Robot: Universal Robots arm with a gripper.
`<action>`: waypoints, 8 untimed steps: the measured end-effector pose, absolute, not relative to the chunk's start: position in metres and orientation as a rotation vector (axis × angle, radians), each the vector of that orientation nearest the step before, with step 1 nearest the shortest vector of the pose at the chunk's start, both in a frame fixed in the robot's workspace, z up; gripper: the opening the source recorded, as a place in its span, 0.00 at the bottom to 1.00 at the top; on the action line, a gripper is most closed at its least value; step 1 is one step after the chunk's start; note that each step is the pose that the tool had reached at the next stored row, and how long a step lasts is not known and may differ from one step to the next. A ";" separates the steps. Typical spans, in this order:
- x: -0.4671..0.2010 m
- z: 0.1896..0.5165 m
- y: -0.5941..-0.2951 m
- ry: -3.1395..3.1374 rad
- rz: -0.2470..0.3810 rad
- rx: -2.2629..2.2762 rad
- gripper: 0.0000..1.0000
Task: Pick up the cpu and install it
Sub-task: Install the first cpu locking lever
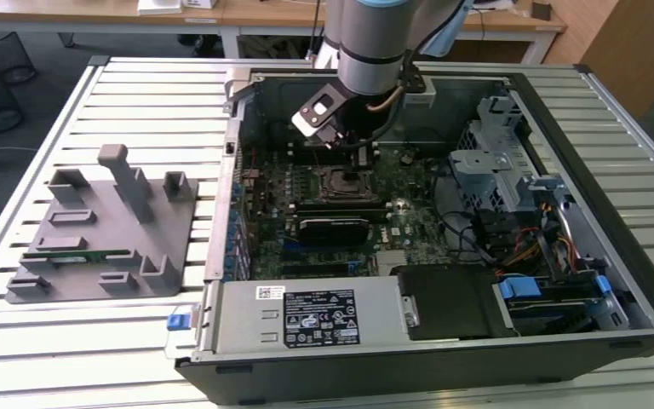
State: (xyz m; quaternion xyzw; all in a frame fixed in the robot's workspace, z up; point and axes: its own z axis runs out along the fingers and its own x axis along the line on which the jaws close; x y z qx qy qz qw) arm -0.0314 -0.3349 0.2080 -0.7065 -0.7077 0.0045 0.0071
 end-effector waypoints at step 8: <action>-0.031 0.218 -0.335 -2.213 0.014 -2.209 0.11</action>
